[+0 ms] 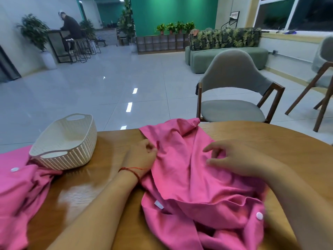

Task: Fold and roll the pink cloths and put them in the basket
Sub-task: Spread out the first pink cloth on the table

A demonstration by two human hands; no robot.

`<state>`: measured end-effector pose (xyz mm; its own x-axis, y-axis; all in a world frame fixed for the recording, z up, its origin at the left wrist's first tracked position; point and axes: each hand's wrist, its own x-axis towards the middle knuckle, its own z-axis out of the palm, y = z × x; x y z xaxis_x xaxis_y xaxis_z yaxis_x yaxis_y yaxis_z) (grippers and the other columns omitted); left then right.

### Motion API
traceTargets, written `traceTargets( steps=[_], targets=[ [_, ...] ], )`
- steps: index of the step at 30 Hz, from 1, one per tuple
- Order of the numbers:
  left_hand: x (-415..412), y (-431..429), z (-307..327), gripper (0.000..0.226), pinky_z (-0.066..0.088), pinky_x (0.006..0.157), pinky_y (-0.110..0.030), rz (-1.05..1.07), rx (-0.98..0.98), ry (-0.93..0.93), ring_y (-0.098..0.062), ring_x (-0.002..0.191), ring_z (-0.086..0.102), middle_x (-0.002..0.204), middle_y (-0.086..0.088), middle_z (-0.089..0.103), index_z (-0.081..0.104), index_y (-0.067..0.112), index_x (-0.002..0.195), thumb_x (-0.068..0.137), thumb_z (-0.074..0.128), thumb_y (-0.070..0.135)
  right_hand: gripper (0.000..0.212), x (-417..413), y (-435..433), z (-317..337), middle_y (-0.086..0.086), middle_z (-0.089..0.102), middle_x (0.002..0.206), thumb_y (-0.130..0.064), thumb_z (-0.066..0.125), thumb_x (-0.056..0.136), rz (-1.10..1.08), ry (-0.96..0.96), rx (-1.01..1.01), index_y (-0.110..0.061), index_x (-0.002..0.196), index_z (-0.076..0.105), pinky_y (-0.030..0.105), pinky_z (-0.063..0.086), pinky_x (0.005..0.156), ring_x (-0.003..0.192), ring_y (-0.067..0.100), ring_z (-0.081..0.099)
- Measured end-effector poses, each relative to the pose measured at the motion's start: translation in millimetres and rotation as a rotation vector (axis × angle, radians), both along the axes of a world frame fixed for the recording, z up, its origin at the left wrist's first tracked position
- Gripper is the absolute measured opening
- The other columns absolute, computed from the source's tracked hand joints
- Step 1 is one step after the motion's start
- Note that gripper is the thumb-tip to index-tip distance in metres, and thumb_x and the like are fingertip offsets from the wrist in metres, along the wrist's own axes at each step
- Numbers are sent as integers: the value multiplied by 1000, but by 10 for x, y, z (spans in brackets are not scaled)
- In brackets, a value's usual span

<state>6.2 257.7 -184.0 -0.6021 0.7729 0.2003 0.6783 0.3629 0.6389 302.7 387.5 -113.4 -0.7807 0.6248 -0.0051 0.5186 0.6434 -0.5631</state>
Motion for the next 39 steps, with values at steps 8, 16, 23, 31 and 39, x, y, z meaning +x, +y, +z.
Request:
traceTargets(
  steps=[8, 16, 23, 31, 39],
  targets=[
    [-280, -346, 425, 22, 62, 67, -29, 147, 631, -1141, -18, 87, 71, 107, -8, 74, 69, 11, 116, 108, 52, 22, 40, 189, 92, 262, -15, 76, 109, -11, 80, 92, -121, 512, -246, -44, 116, 76, 32, 55, 86, 85, 13, 70],
    [549, -772, 329, 67, 63, 70, -41, -189, 368, -950, -39, 95, 75, 126, -19, 71, 46, 26, 149, 92, 79, 14, 46, -9, -124, 188, -16, 76, 113, 2, 74, 93, -40, 380, -152, -37, 118, 75, 28, 57, 92, 92, 11, 74],
    [1174, -1050, 449, 84, 43, 108, -17, -425, 16, -307, 13, 127, 52, 135, 28, 61, 54, 54, 139, 64, 88, 69, 55, -213, -471, 245, -21, 76, 115, 10, 64, 90, -142, 531, -188, -37, 117, 75, 36, 60, 91, 91, 30, 74],
    [1088, -883, 381, 62, 43, 117, -33, -223, 337, -678, 2, 131, 57, 138, 18, 65, 61, 32, 139, 83, 76, 52, 103, -190, -993, 472, -21, 32, 169, -12, 53, 72, 265, 290, -640, -62, 158, 27, 37, 37, 124, 147, -9, 38],
    [1013, -803, 254, 37, 54, 96, -60, -84, 398, -673, -22, 92, 71, 94, -9, 79, 79, 23, 98, 77, 81, 54, 115, -499, -1319, 256, -17, 33, 167, -10, 50, 54, 243, 440, -830, -51, 160, 29, 17, 48, 103, 128, -14, 51]
  ],
)
